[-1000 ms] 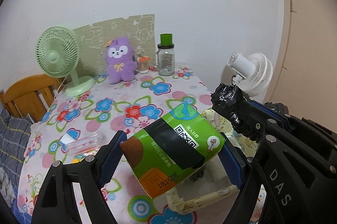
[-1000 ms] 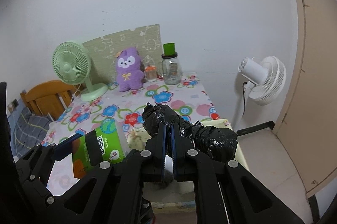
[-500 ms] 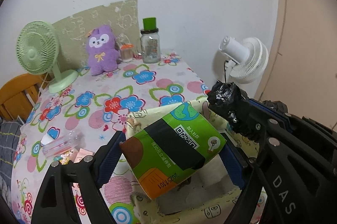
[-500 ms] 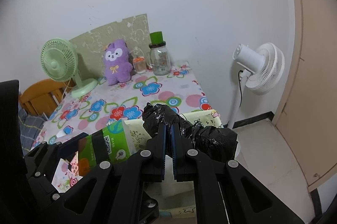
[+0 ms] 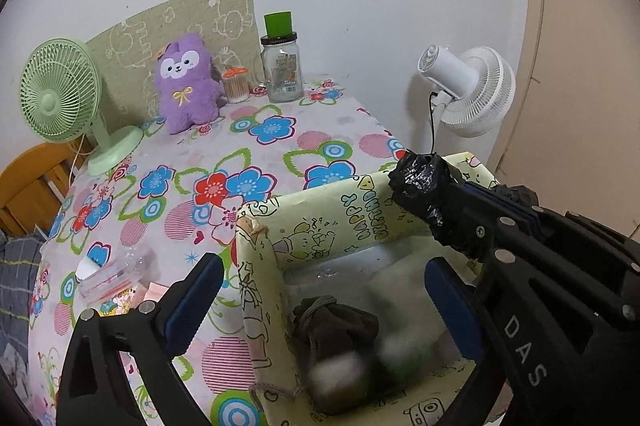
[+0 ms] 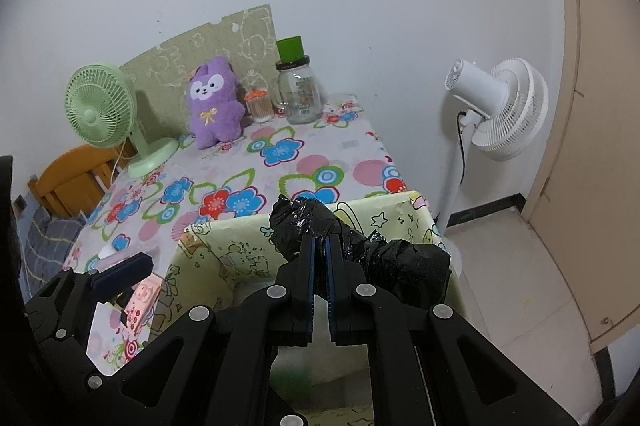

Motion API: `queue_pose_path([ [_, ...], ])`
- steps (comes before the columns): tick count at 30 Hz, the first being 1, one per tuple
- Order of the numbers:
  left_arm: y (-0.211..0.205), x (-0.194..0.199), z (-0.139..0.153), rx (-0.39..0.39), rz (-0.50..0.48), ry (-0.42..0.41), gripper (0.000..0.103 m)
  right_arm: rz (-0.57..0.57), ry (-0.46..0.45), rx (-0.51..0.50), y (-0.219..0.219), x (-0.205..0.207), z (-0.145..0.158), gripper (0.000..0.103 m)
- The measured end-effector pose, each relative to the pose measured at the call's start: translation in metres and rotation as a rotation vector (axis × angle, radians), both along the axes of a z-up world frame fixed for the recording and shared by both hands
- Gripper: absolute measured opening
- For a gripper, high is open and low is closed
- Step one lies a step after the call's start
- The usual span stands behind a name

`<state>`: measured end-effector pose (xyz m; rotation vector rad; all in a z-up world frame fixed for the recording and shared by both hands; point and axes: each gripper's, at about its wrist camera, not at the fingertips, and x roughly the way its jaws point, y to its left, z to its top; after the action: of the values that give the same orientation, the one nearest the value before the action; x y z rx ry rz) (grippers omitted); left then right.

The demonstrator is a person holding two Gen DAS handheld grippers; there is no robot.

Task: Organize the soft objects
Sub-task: 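Open the left tool to drop the green package into the basket, then open the right tool to drop the black bag into the basket, then move both open tools back toward the remaining items on the table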

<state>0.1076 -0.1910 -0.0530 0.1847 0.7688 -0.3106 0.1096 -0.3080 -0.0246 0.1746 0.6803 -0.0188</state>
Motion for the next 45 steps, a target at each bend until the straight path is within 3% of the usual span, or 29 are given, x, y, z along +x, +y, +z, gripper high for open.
queue_pose_path([
  [3, 0.0, 0.002, -0.001, 0.002, 0.002, 0.003, 0.102, 0.001, 0.006, -0.008, 0.0, 0.002, -0.001, 0.011],
  [5, 0.001, 0.003, -0.001, 0.004, 0.004, 0.003, 0.102, 0.002, 0.011, -0.014, 0.001, 0.003, -0.001, 0.023],
  [7, 0.002, 0.005, -0.001, 0.001, 0.012, 0.008, 0.102, -0.006, 0.003, -0.012, 0.001, 0.002, 0.0, 0.053],
  [9, 0.005, 0.005, 0.0, -0.008, 0.02, 0.013, 0.102, -0.017, -0.025, -0.004, 0.001, -0.002, 0.003, 0.065],
  [13, 0.012, 0.003, 0.003, -0.014, 0.025, 0.019, 0.102, -0.025, -0.043, -0.017, 0.003, -0.006, 0.008, 0.075],
  [25, 0.036, -0.021, 0.026, -0.027, 0.036, -0.055, 0.103, -0.048, -0.108, -0.028, 0.024, -0.03, 0.028, 0.092],
  [45, 0.097, -0.056, 0.05, -0.057, 0.103, -0.151, 0.103, -0.065, -0.186, -0.095, 0.084, -0.068, 0.056, 0.1],
])
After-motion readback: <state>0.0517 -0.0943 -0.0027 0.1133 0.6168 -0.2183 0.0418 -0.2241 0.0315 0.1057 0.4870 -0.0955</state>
